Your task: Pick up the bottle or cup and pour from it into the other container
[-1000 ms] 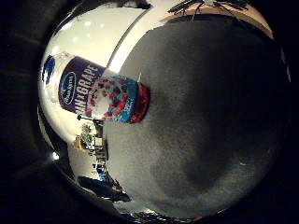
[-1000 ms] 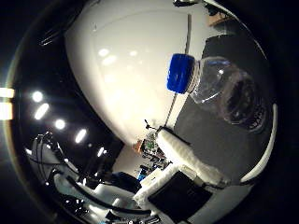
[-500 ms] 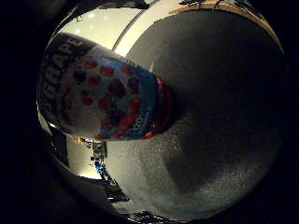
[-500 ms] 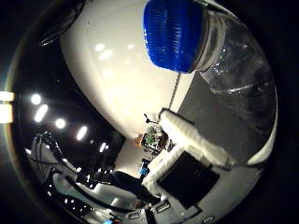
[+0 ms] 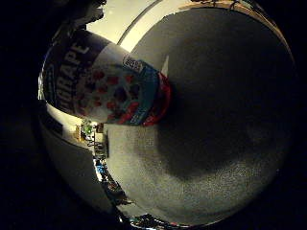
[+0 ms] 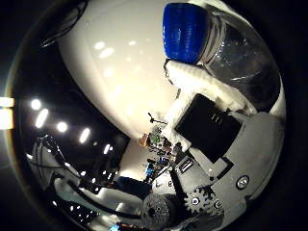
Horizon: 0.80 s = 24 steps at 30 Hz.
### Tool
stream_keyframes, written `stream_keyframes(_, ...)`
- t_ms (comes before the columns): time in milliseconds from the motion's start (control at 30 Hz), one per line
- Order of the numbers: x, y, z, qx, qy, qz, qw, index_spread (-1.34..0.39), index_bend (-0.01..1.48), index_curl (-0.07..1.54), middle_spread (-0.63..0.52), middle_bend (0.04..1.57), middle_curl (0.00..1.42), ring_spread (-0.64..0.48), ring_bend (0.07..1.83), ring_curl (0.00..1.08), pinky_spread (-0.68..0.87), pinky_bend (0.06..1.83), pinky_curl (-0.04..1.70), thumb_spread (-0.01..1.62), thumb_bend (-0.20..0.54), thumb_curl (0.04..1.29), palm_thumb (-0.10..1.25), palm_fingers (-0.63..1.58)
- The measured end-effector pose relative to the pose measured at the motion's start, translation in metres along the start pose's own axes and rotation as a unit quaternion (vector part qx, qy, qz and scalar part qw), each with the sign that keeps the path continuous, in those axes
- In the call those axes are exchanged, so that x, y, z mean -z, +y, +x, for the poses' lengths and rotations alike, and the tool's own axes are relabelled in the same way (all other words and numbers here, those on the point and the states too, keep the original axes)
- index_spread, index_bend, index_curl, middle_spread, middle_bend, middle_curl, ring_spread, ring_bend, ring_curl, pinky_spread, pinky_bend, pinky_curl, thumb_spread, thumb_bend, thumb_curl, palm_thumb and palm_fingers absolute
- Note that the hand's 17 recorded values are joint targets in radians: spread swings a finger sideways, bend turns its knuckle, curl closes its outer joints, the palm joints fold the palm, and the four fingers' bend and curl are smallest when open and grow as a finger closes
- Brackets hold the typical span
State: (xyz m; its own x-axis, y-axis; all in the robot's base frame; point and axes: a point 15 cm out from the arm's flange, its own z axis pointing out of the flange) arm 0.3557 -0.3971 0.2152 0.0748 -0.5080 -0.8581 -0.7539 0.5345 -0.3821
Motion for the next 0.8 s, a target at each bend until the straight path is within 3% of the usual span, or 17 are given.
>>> stream_keyframes(467, -0.010, -0.007, -0.025, 0.023, 0.005, -0.019, 1.000, -0.16, 1.04, 0.75, -0.07, 1.23, 0.68, -0.17, 1.30, 0.59, -0.26, 1.41, 0.40, 0.80, -0.013, 0.62, 1.08, 1.19)
stream_keyframes(800, -0.042, -0.013, -0.093, 0.078, 0.032, -0.048, 0.995, -0.17, 1.21, 0.78, -0.11, 1.38, 0.74, -0.24, 1.34, 0.73, -0.20, 1.48, 0.56, 0.58, -0.016, 0.78, 1.13, 1.07)
